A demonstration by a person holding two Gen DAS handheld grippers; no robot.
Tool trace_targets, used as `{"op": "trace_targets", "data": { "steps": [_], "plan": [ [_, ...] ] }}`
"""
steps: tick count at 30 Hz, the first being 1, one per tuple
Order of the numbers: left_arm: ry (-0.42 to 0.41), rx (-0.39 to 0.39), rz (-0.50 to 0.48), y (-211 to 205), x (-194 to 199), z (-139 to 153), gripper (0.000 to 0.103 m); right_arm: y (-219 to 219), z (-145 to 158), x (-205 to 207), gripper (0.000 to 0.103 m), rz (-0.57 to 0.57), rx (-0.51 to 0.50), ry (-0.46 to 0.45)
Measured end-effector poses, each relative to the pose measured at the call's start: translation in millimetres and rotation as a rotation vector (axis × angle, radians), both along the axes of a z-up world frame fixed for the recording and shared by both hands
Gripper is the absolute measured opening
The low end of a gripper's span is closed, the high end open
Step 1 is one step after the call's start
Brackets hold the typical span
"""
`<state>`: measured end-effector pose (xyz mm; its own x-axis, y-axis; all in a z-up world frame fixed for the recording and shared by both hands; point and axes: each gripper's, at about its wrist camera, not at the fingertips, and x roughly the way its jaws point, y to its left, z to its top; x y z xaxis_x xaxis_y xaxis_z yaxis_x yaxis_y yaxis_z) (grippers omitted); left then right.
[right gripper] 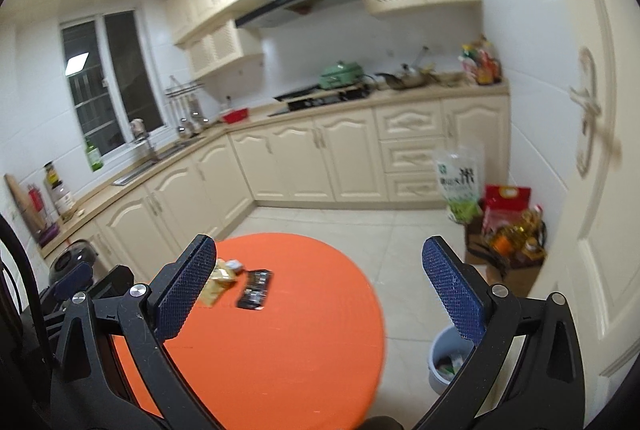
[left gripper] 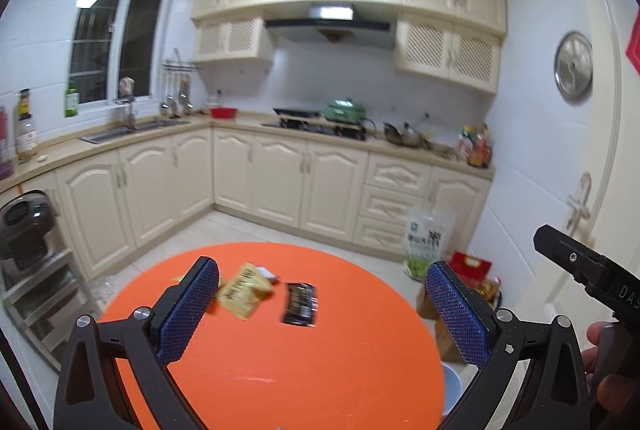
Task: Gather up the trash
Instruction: 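Move both open tools back to the orange table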
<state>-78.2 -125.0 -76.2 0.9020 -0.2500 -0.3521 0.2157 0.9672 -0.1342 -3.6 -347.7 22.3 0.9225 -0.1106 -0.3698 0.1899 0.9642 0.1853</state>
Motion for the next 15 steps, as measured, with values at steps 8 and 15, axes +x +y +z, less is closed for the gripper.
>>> {"op": "trace_targets", "data": {
  "steps": [8, 15],
  "plan": [
    [-0.030, -0.014, 0.152, 47, -75, -26, 0.102, 73, 5, 6, 0.103, 0.110, -0.072, -0.017],
    [0.027, -0.003, 0.210, 50, -88, -50, 0.102, 109, -19, 32, 0.103, 0.203, -0.092, 0.039]
  ]
}}
